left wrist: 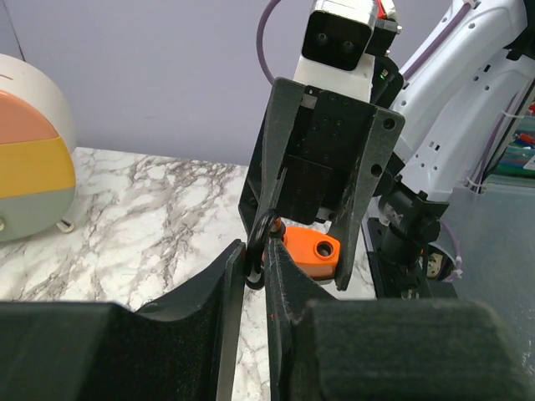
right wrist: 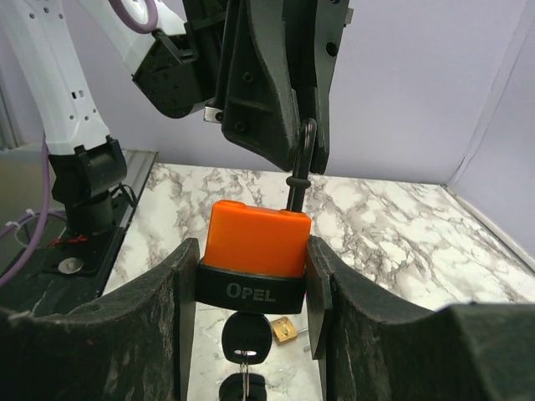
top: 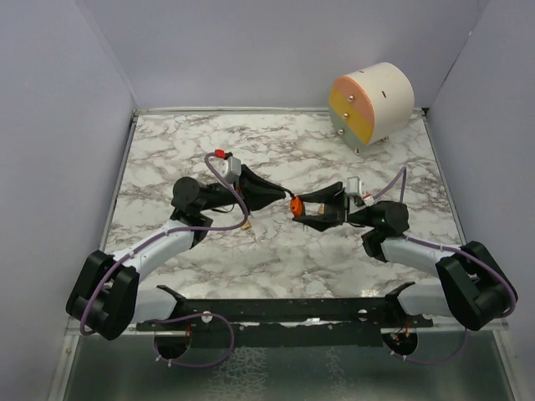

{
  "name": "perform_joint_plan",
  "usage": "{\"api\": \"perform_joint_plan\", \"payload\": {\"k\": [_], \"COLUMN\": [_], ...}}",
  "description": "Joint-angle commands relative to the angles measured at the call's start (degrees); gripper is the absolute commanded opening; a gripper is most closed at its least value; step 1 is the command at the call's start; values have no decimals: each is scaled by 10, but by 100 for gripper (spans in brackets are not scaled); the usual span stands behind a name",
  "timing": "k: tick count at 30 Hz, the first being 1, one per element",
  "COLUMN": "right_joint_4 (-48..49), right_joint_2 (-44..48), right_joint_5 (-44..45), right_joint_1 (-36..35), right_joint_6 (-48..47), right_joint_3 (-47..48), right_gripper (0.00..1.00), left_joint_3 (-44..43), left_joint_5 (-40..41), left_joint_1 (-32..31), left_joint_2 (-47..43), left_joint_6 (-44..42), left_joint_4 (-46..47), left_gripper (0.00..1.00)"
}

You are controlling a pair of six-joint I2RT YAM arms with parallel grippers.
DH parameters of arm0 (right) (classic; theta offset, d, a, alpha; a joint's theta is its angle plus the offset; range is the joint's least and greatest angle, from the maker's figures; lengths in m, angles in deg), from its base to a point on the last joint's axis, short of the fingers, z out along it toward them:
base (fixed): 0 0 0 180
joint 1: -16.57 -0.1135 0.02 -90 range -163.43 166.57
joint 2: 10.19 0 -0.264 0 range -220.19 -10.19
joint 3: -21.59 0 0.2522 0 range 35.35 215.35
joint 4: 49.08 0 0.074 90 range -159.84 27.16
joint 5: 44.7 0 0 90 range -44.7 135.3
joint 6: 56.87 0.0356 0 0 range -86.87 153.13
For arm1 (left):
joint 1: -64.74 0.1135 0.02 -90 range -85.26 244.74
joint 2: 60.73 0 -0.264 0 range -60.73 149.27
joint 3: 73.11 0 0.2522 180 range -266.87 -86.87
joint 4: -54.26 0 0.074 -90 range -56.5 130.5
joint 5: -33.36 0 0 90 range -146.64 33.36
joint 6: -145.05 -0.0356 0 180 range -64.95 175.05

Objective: Lock with the key
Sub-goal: Lock the lock.

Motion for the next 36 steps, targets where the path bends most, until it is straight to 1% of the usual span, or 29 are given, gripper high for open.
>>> {"api": "perform_joint_plan", "payload": {"k": [1,4,7,13,17,19,21,27,36], "right_joint_4": [1,-12,-21,-106,-179,-194,-195,-180,-202], "right_joint_2": [15,19,22,38,58,64,66,75,73], "right_joint_5": [26,35,56,125,238,293,334,405,476], "right_joint_1": [0,-3,-5,-30,-89,-119,-137,-163,-197], "right_joint_6": [-22,-29,-35,-101,-201,-239,-257,-286,-326], "right_joint_3": [22,23,23,42,56,60,60,51,68], "right_gripper": [1,1,1,1,1,1,1,1,1], "left_joint_3": [-20,-20,-27,-51,-68,-72,-73,-65,-62], "left_joint_5": [20,19,17,61,84,87,95,128,137], "left_joint_1": [-3,-4,-5,-7,-10,-13,-16,-23,-52], "left_joint_2": [-21,-23,-22,-22,-19,-21,-27,-43,-46], "left_joint_6": [11,5,5,18,29,30,30,32,31], "left_joint_4": [13,5,-12,-83,-123,-132,-141,-156,-158], "left_gripper": [18,17,9,0,0,0,0,0,0]}}
